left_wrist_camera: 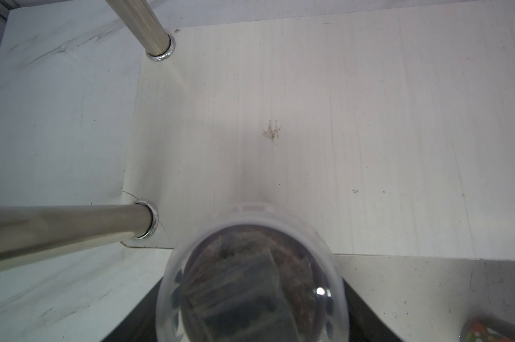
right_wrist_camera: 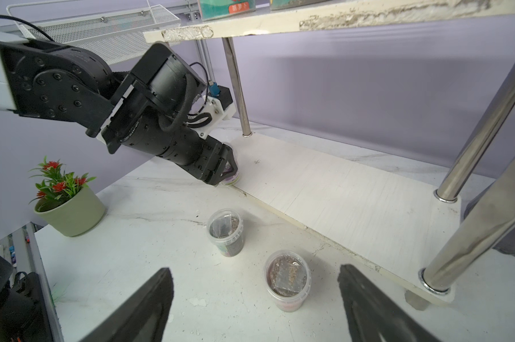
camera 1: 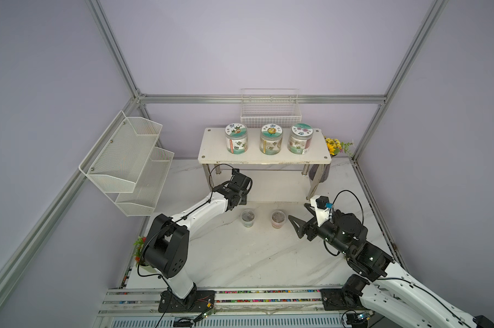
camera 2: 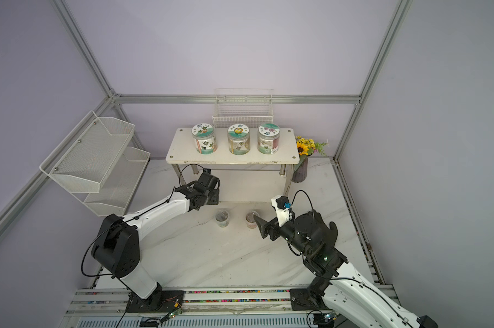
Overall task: Place the seed container on the shelf
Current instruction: Place the seed jar on the shelf.
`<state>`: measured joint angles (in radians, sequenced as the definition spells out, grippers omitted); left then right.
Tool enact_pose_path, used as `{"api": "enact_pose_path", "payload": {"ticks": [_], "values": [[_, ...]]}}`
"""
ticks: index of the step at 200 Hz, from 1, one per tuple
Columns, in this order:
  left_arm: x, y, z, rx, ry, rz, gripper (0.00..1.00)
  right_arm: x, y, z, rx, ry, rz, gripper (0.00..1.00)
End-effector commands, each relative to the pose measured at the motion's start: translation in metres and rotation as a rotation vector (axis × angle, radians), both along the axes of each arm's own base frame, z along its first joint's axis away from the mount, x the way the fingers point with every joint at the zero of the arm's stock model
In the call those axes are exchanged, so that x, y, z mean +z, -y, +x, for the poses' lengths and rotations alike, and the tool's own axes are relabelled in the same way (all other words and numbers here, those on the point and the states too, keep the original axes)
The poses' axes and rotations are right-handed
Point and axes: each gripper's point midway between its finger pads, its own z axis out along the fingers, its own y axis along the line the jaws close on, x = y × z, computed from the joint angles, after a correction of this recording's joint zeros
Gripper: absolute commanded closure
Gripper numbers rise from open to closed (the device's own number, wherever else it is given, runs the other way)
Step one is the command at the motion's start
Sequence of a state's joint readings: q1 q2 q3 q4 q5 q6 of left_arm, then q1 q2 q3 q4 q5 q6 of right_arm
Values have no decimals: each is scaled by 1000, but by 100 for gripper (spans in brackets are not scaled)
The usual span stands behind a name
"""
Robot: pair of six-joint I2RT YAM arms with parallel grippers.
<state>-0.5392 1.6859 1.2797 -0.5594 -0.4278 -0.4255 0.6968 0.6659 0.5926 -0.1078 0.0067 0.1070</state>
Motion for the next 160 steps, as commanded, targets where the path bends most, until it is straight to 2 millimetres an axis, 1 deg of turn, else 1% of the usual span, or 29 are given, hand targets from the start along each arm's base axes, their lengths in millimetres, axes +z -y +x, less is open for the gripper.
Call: {"api": "enact_pose_path", "payload": {"ticks": [1, 39, 112, 160], "values": [[16, 7, 15, 0, 63, -14, 44, 12, -1, -1, 5, 18, 11, 10], [14, 12, 22, -3, 65, -28, 44, 11, -2, -1, 6, 15, 9, 9], [9, 14, 33, -3, 53, -43, 42, 9, -1, 0, 5, 13, 6, 9], [6, 13, 39, -6, 36, -47, 38, 8, -1, 0, 2, 10, 3, 9]]}}
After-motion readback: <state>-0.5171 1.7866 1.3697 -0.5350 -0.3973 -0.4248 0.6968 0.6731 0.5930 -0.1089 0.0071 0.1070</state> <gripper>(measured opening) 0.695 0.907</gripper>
